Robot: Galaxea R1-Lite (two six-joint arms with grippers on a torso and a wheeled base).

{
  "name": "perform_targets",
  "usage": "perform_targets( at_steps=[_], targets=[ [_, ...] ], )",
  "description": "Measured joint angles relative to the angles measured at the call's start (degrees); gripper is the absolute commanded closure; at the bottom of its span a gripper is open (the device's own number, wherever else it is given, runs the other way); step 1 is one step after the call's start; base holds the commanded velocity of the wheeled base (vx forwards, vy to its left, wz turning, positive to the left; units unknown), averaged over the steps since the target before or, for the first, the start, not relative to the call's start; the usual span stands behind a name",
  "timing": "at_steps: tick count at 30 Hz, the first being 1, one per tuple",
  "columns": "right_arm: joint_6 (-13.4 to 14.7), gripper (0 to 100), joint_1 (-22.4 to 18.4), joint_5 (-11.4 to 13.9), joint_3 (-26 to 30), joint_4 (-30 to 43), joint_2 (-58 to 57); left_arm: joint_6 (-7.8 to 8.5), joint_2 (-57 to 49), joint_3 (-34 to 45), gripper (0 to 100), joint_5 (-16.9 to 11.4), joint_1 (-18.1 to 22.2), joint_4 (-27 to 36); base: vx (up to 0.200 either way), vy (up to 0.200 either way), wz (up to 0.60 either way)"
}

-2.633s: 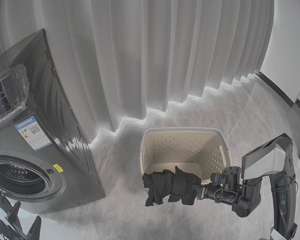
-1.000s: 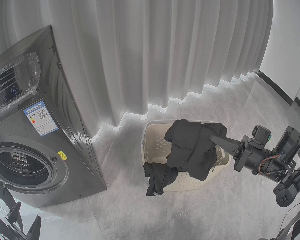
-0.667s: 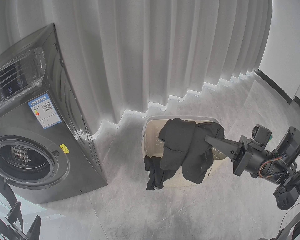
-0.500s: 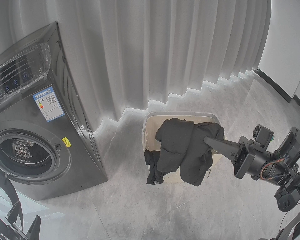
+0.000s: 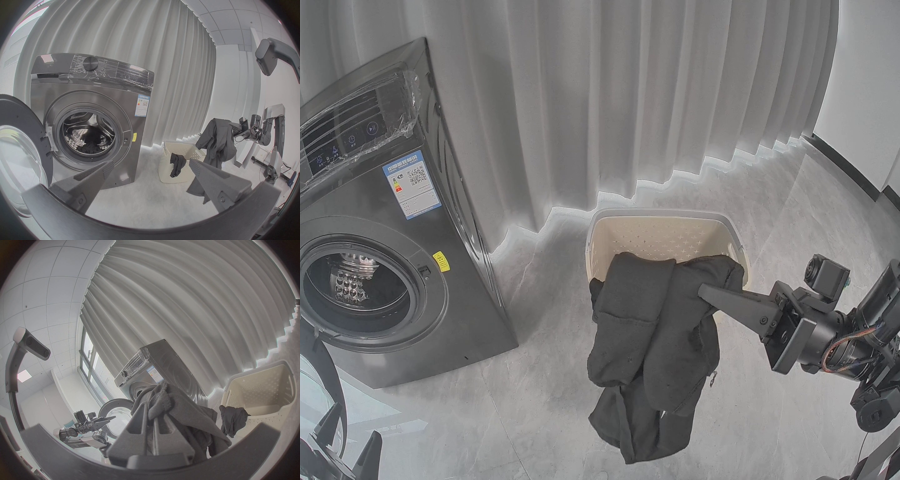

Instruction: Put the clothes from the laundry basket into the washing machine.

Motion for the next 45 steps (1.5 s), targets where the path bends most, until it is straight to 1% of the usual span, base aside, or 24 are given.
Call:
perform_targets(
  at_steps=[4, 15, 24, 33, 35, 38, 40, 45],
  targets=[
    [-0.44, 100, -0.28, -0.28, 0.6, -0.02, 0.27, -0.01, 0.0, 0.0, 0, 0.04, 0.0, 0.0, -0.2, 0.0, 0.0],
    [-0.46, 100, -0.69, 0.05, 0.4, -0.05, 2.0, 0.13, 0.0, 0.0, 0, 0.06, 0.0, 0.0, 0.0, 0.0, 0.0],
    [-1.82, 100, -0.37, -0.13, 0.52, -0.05, 2.5, 0.13, 0.01, 0.0, 0, 0.06, 0.0, 0.0, 0.0, 0.0, 0.6],
    [-1.84, 100, -0.48, -0.11, 0.99, -0.07, 3.44, 0.16, 0.01, 0.0, 0, 0.09, -0.02, 0.0, 0.0, 0.0, 0.0],
    [-2.68, 100, -0.57, -0.05, 1.01, -0.07, 3.99, 0.13, 0.01, 0.0, 0, 0.06, -0.02, 0.0, 0.0, 0.0, 0.0],
    [-5.64, 100, -0.74, -0.09, 1.05, -0.11, 5.1, 0.1, 0.01, 0.0, 0, 0.09, 0.0, 0.0, 0.0, 0.0, 0.0],
    [-6.66, 100, -0.89, -0.11, 1.21, -0.13, 5.75, 0.05, 0.04, 0.0, 0, 0.09, -0.02, 0.0, 0.0, 0.0, 0.3],
    [-7.03, 100, -1.02, -0.16, 0.95, -0.16, 6.74, 0.0, 0.04, 0.0, 0, 0.09, 0.0, 0.0, 0.0, 0.0, 0.6]
  ],
)
